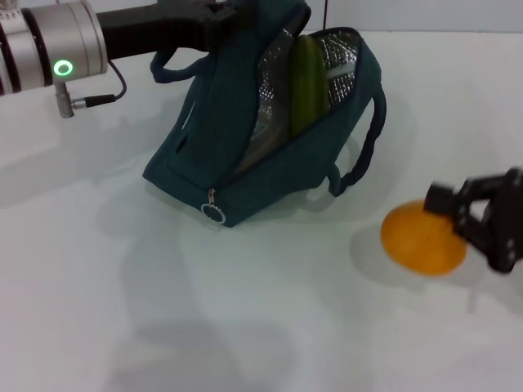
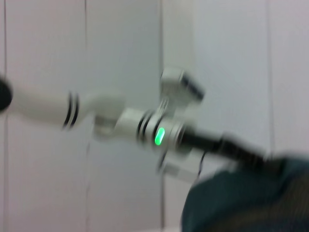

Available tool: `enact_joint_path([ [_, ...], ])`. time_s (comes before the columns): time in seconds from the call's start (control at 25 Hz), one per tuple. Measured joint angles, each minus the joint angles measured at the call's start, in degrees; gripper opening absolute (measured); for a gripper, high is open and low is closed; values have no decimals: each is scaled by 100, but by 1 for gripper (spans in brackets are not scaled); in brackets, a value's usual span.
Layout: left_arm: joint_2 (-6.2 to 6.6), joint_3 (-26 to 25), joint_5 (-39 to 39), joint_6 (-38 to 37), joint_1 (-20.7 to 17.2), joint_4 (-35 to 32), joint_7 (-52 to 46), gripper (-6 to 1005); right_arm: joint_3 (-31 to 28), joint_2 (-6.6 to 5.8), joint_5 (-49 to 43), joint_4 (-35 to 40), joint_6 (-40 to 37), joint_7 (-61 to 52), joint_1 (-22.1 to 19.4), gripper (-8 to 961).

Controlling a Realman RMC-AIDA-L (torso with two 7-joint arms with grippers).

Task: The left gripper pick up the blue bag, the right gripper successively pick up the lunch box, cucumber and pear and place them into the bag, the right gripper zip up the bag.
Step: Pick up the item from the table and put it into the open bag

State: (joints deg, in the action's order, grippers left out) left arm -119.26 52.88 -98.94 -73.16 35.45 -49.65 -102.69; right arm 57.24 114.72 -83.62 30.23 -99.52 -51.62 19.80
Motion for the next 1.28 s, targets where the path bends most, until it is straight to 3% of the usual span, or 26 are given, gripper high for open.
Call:
enact_joint_path([
  [0.2,-1,9,13,-4,2,12,71,46,-54,26,790,130,-140,-51,258,34],
  [0.72,-10,20,21,-31,126,-19,92,46,-9,59,1313,112,1071,-1279,2115,35],
  [0.92,-20,20,28,-31,137,-19,92,46,305,84,1310,29,1754,-1383,2364,35],
  [1.28,-18,25,78,-21,206,8,92,46,870,108,1307,-191,2294,-1389,2420,49],
])
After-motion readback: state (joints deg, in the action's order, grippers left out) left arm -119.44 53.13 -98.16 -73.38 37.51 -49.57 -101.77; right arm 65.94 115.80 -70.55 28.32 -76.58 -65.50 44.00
